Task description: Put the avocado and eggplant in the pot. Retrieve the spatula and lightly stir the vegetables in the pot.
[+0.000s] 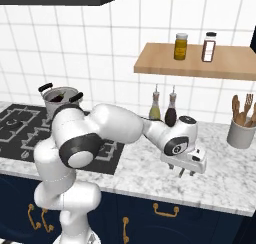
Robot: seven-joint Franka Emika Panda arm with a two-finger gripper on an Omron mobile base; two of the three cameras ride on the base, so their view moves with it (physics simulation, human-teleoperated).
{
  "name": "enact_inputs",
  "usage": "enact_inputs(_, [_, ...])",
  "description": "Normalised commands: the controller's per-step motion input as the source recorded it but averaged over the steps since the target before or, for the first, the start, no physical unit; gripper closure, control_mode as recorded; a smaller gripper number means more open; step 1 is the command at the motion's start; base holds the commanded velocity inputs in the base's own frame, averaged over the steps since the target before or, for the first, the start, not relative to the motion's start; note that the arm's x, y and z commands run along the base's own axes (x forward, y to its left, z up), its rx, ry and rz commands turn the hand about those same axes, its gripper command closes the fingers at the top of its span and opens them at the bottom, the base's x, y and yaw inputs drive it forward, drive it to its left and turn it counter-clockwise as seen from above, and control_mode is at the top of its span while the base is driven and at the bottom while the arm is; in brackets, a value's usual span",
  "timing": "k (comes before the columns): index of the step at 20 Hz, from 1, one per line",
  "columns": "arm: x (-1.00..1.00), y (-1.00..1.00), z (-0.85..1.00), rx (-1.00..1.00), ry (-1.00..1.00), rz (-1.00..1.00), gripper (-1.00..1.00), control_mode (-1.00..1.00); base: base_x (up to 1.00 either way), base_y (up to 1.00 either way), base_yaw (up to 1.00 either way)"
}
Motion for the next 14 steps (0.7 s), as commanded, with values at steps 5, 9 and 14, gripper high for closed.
enact_inputs(5, [0.32, -0.08, -0.35, 0.10, 0.06, 0.12, -1.00, -1.00, 0.00, 0.00, 0.00])
enact_inputs(9, [0.44, -0.07, -0.23, 0.07, 0.04, 0.09, -1.00, -1.00, 0.00, 0.00, 0.00])
enact_inputs(14, [0.15, -0.12, -0.26, 0.01, 0.04, 0.02, 1.00, -1.00, 0.00, 0.00, 0.00])
